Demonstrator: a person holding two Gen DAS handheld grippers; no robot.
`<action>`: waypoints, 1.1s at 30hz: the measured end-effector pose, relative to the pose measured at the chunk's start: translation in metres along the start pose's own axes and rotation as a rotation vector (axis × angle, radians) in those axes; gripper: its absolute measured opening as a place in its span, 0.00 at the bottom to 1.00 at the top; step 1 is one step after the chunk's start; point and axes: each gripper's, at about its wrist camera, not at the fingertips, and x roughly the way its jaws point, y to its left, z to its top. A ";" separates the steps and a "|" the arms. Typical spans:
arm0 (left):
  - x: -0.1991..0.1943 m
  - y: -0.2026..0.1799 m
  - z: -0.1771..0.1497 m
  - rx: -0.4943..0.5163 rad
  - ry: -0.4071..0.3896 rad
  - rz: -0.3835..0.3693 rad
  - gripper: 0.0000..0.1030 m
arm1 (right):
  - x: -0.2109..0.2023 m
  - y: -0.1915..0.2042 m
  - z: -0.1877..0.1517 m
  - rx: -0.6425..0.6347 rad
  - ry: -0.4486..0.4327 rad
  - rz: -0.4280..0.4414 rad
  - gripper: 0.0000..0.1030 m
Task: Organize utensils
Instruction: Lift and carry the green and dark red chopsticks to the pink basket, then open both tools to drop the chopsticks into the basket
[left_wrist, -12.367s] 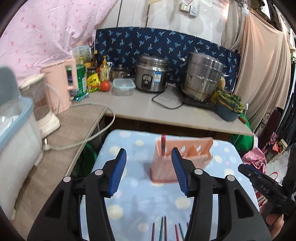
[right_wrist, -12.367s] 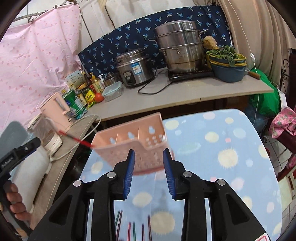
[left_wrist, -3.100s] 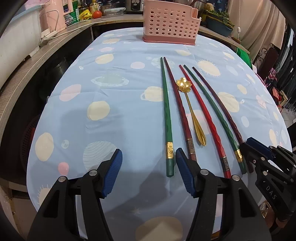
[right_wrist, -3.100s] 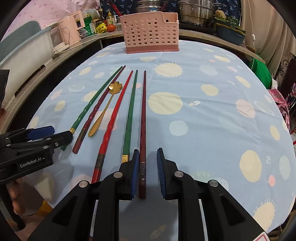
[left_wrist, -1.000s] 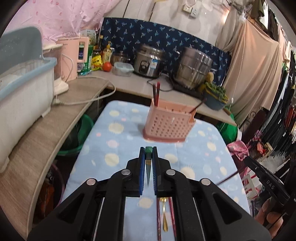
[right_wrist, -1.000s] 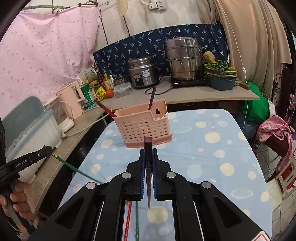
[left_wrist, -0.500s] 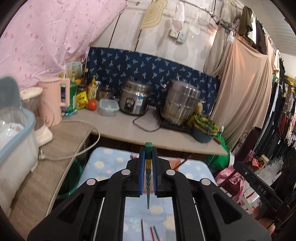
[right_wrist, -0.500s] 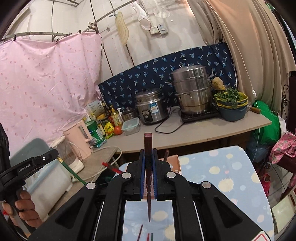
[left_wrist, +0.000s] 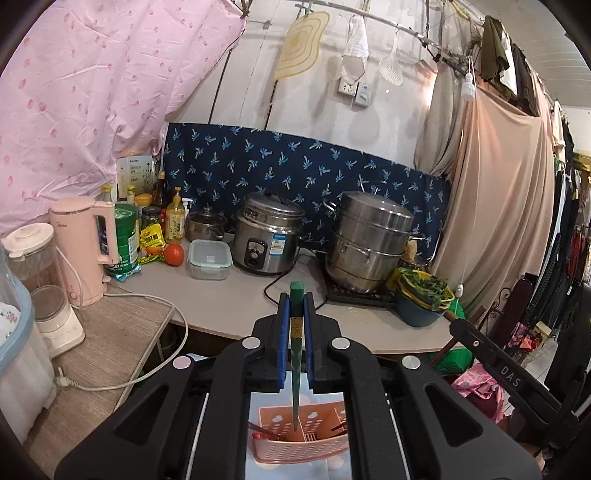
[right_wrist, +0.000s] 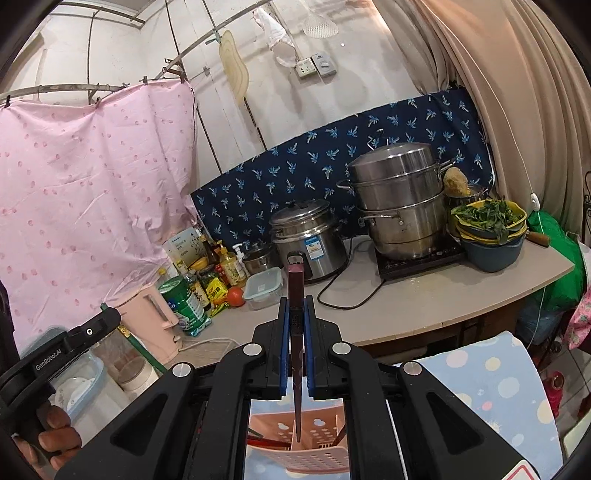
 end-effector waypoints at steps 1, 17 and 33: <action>0.008 0.002 -0.003 -0.001 0.010 0.001 0.07 | 0.007 -0.001 -0.003 0.000 0.013 -0.002 0.07; 0.084 0.011 -0.053 0.014 0.147 0.039 0.07 | 0.082 -0.013 -0.056 -0.031 0.176 -0.037 0.07; 0.068 0.008 -0.063 0.042 0.135 0.076 0.41 | 0.051 -0.007 -0.052 -0.054 0.135 -0.034 0.29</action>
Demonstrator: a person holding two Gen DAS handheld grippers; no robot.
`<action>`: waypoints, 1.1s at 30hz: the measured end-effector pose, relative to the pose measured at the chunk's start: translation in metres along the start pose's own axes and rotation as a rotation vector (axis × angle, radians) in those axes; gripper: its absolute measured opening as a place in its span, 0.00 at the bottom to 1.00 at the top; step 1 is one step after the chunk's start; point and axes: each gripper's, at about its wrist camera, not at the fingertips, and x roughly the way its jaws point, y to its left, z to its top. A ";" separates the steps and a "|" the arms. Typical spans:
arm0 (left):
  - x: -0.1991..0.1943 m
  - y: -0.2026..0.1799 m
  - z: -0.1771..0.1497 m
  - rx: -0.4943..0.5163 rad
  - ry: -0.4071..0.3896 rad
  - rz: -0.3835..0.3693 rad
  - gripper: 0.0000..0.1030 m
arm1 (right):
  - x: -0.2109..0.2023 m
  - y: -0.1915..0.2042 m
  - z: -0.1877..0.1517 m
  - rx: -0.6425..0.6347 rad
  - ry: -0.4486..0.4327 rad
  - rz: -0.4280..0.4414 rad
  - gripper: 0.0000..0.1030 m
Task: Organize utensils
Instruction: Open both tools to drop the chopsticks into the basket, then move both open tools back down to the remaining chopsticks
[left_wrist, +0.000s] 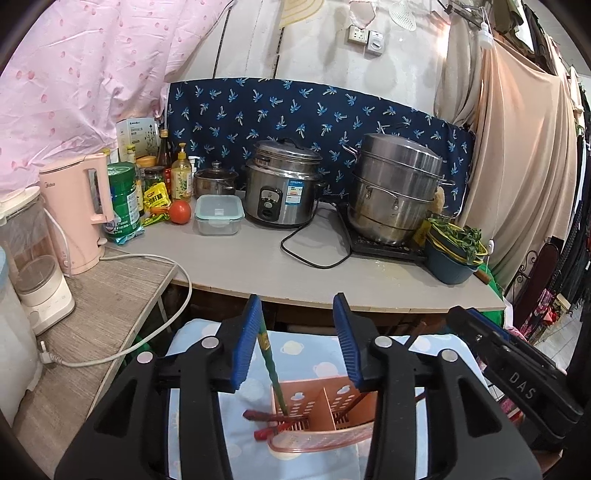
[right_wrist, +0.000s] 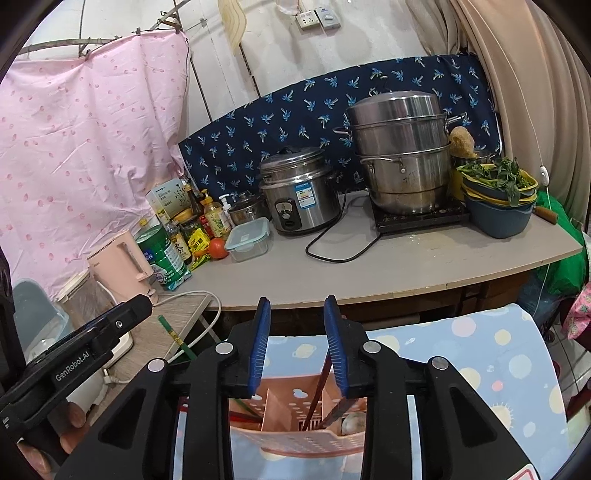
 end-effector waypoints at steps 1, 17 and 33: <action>-0.005 0.000 -0.001 0.003 -0.005 0.003 0.46 | -0.005 0.002 -0.002 -0.006 -0.002 0.000 0.29; -0.097 0.005 -0.073 0.040 0.042 0.019 0.52 | -0.098 0.012 -0.095 -0.002 0.091 -0.006 0.30; -0.155 0.019 -0.212 0.072 0.252 0.023 0.52 | -0.174 0.010 -0.240 -0.084 0.288 -0.097 0.30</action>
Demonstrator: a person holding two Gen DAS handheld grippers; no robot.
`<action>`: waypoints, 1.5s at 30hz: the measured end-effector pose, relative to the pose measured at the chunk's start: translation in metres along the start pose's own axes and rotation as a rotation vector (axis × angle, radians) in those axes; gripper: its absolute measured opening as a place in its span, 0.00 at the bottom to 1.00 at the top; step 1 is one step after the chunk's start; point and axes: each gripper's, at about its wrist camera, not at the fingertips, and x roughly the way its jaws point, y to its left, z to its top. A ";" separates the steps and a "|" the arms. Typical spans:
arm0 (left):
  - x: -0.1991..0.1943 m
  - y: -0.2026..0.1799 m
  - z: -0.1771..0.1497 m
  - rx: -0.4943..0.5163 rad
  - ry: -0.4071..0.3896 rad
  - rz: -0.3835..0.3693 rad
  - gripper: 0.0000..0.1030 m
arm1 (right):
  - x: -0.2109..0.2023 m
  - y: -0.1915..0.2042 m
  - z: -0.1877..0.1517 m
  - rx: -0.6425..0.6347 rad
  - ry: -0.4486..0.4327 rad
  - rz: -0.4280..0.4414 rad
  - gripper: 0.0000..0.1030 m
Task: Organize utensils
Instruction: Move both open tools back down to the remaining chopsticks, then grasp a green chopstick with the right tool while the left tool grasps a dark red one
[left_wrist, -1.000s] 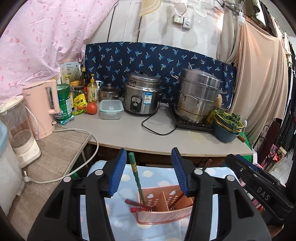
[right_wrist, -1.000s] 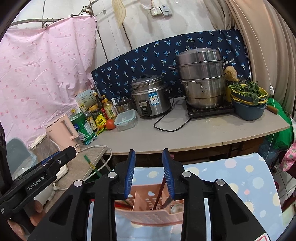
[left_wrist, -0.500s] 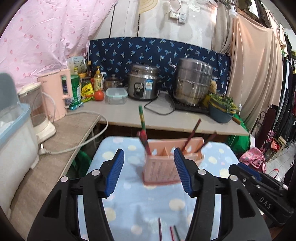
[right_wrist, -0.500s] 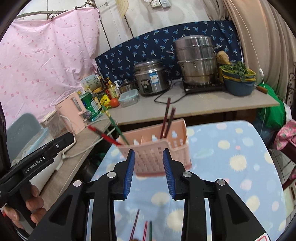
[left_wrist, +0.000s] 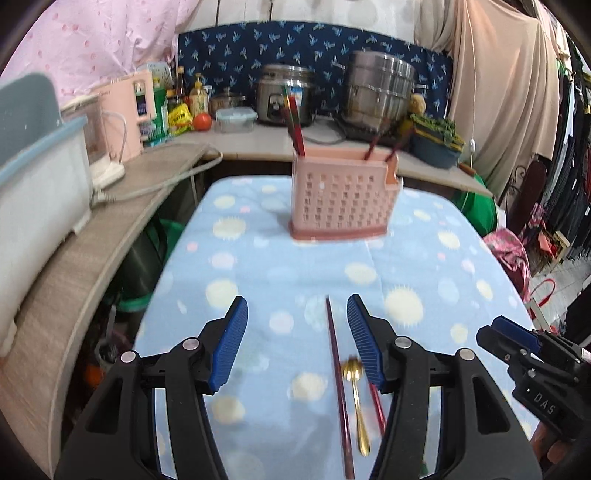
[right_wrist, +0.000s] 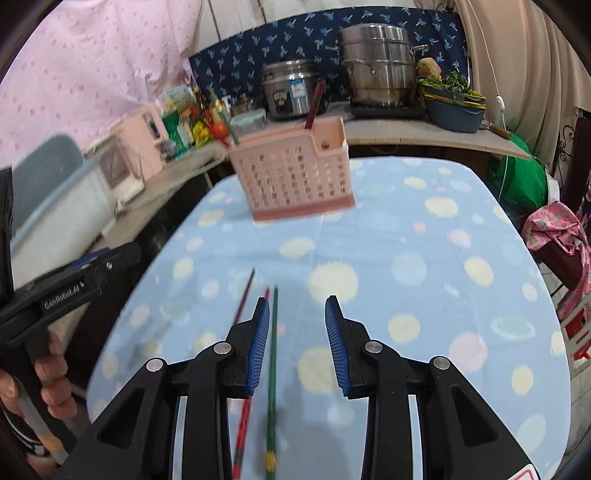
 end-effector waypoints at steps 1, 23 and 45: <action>0.002 0.000 -0.010 0.004 0.021 0.002 0.52 | 0.000 0.002 -0.011 -0.009 0.014 -0.003 0.30; 0.016 -0.007 -0.101 0.029 0.219 -0.009 0.55 | 0.020 0.027 -0.104 -0.072 0.192 0.005 0.22; 0.021 -0.019 -0.114 0.061 0.266 -0.042 0.59 | 0.027 0.013 -0.113 -0.026 0.203 -0.027 0.07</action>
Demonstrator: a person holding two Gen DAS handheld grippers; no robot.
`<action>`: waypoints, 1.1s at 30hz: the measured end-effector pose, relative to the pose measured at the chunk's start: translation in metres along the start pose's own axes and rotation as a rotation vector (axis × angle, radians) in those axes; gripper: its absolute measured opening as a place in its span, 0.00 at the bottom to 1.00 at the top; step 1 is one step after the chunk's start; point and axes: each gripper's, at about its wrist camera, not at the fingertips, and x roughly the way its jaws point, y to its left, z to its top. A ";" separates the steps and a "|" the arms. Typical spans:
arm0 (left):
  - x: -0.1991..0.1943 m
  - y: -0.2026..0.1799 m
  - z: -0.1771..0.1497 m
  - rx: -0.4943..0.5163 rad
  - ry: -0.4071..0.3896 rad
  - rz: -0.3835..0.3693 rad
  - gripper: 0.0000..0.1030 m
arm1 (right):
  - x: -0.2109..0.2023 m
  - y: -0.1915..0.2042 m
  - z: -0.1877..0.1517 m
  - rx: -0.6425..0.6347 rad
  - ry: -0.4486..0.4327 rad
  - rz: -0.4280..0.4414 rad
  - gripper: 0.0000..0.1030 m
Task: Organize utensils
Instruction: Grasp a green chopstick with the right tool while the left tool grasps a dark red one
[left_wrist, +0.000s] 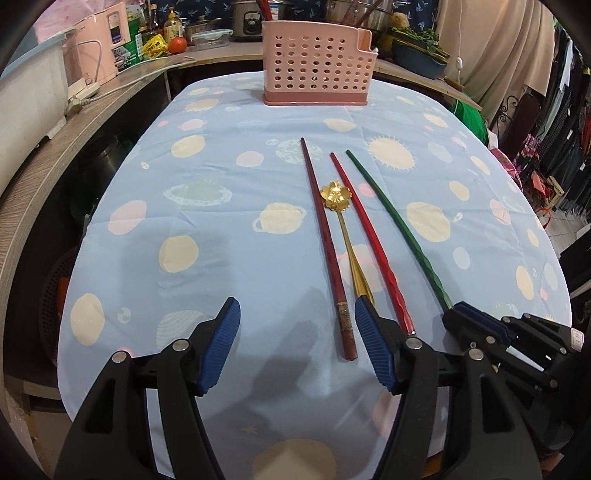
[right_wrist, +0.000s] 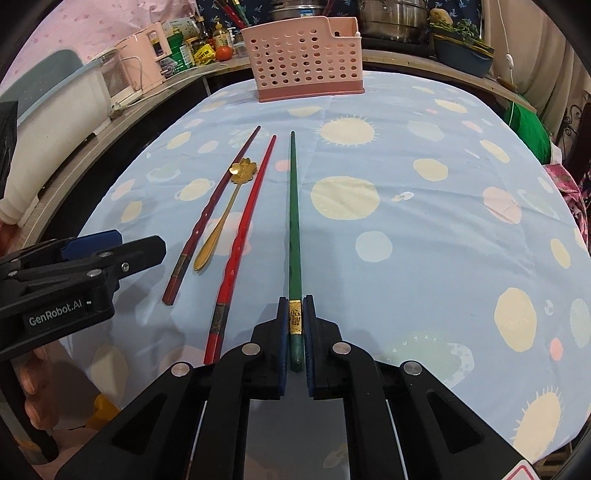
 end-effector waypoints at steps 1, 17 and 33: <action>0.001 -0.002 -0.001 0.004 0.005 -0.003 0.59 | 0.000 -0.001 0.000 0.005 0.000 0.004 0.07; 0.018 -0.003 -0.008 0.001 0.065 -0.017 0.56 | 0.000 -0.001 0.000 0.008 -0.002 0.009 0.07; 0.018 0.009 -0.006 -0.027 0.039 0.023 0.09 | 0.000 -0.002 0.000 0.010 -0.003 0.011 0.07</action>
